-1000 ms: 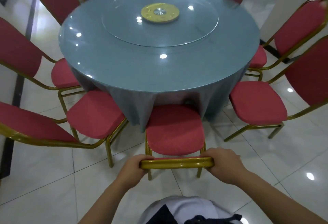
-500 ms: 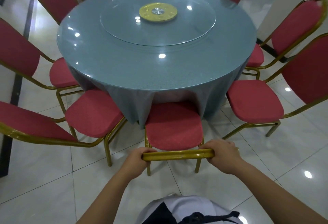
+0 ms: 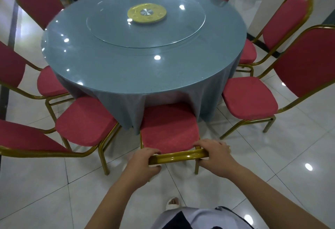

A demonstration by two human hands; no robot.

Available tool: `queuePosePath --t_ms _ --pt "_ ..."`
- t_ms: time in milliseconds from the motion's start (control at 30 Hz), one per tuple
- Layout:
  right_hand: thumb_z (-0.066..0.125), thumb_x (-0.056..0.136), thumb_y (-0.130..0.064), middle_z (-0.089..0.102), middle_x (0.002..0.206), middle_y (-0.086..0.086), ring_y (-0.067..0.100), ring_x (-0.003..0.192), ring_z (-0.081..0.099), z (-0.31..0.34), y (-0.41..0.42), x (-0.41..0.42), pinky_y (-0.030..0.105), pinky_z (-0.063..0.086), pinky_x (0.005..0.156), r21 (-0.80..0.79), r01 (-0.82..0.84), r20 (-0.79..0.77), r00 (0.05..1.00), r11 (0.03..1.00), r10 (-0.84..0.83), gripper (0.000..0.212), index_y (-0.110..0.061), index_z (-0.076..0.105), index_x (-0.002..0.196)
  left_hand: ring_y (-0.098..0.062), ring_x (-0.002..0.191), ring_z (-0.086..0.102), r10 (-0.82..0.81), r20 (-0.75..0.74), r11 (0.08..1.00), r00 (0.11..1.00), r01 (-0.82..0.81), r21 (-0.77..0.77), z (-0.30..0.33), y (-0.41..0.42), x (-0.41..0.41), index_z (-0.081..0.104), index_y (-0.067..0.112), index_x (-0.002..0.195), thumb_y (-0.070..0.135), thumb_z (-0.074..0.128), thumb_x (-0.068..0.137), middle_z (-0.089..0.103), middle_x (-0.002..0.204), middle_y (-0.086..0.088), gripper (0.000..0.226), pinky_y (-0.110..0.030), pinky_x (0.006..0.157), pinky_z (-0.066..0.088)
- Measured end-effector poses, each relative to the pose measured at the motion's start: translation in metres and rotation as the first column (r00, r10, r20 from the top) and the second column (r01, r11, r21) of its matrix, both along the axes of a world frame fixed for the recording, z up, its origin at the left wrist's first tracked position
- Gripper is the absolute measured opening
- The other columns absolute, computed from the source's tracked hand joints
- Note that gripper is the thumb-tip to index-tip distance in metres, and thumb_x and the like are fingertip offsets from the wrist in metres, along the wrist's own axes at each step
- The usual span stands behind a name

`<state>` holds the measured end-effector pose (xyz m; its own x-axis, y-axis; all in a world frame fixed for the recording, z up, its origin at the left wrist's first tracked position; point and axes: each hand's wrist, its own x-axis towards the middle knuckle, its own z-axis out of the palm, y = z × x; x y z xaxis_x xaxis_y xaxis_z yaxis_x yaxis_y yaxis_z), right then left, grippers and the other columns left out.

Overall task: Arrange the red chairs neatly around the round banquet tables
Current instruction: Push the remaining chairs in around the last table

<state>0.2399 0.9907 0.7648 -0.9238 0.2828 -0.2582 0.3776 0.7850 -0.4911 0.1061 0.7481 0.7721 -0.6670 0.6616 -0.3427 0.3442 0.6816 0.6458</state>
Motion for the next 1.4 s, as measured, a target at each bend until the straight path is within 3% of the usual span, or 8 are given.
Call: queuePosePath --t_ms 233,433,667,800,1033,1167,1300,1400 --pt "0.064 0.081 -0.041 0.042 0.140 -0.023 -0.001 0.134 0.032 -0.007 0.025 0.031 0.034 0.015 0.115 -0.093 0.041 -0.006 0.999 0.995 -0.041 0.059 -0.043 0.046 0.137 -0.007 0.106 0.054 -0.187 -0.111 0.979 0.976 0.176 -0.103 0.024 0.080 0.032 0.056 0.043 0.125 0.044 0.067 0.080 0.056 0.113 0.023 0.047 -0.037 0.098 0.044" --pt "0.069 0.088 -0.037 0.046 0.139 -0.019 0.007 0.130 0.043 0.002 0.127 0.096 0.034 0.036 0.111 -0.346 0.297 0.078 0.954 0.890 -0.289 0.054 -0.041 0.047 0.138 -0.001 0.118 0.047 -0.202 -0.054 0.979 0.978 0.200 -0.044 0.042 0.162 0.057 0.053 0.040 0.134 0.053 0.070 0.083 0.051 0.126 0.024 0.056 -0.029 0.103 0.042" --pt "0.074 0.084 -0.038 0.050 0.134 -0.017 0.008 0.130 0.044 0.022 0.272 0.189 0.031 0.037 0.102 -0.442 0.500 -0.007 0.828 0.744 -0.561 0.049 -0.041 0.055 0.129 -0.001 0.133 0.036 -0.281 -0.005 0.960 0.960 0.281 0.016 0.045 0.306 0.113 0.030 0.047 0.147 0.045 0.068 0.085 0.034 0.147 0.024 0.073 -0.030 0.112 0.035" --pt "0.074 0.084 -0.041 0.051 0.138 -0.015 0.006 0.129 0.045 0.026 0.330 0.226 0.030 0.038 0.099 -0.479 0.541 -0.053 0.768 0.691 -0.639 0.051 -0.041 0.055 0.131 -0.005 0.138 0.030 -0.350 -0.031 0.937 0.936 0.350 -0.006 0.040 0.384 0.149 0.025 0.041 0.151 0.038 0.066 0.087 0.027 0.153 0.018 0.077 -0.029 0.116 0.030" --pt "0.071 0.083 -0.048 0.049 0.143 -0.016 0.006 0.132 0.043 0.035 0.413 0.274 0.028 0.035 0.099 -0.469 0.582 -0.062 0.729 0.664 -0.682 0.054 -0.044 0.052 0.133 0.003 0.131 0.024 -0.389 0.123 0.920 0.913 0.391 0.007 0.033 0.488 0.195 0.020 0.040 0.152 0.037 0.066 0.091 0.019 0.144 0.026 0.077 -0.020 0.109 0.023" --pt "0.070 0.083 -0.051 0.045 0.140 -0.019 0.003 0.129 0.041 0.040 0.463 0.278 0.026 0.035 0.098 -0.464 0.606 -0.062 0.706 0.646 -0.706 0.058 -0.044 0.049 0.136 -0.005 0.141 0.025 -0.362 0.147 0.931 0.921 0.366 0.003 0.035 0.545 0.186 0.015 0.041 0.154 0.039 0.067 0.091 0.018 0.153 0.022 0.081 -0.029 0.116 0.026" --pt "0.070 0.083 -0.051 0.040 0.128 -0.030 -0.014 0.107 0.042 0.042 0.524 0.270 0.010 0.033 0.088 -0.440 0.632 -0.057 0.689 0.638 -0.722 0.058 -0.048 0.042 0.134 -0.011 0.144 0.026 -0.328 0.163 0.944 0.931 0.330 0.019 0.026 0.626 0.168 0.015 0.042 0.153 0.041 0.069 0.088 0.019 0.160 0.012 0.085 -0.036 0.116 0.031" --pt "0.070 0.084 -0.050 0.037 0.131 -0.030 -0.008 0.119 0.034 0.046 0.584 0.261 0.019 0.029 0.099 -0.396 0.652 -0.051 0.688 0.647 -0.724 0.061 -0.046 0.041 0.138 -0.021 0.144 0.028 -0.300 0.196 0.953 0.933 0.300 0.031 0.016 0.705 0.155 0.013 0.042 0.154 0.044 0.071 0.087 0.017 0.160 0.008 0.089 -0.038 0.109 0.039"
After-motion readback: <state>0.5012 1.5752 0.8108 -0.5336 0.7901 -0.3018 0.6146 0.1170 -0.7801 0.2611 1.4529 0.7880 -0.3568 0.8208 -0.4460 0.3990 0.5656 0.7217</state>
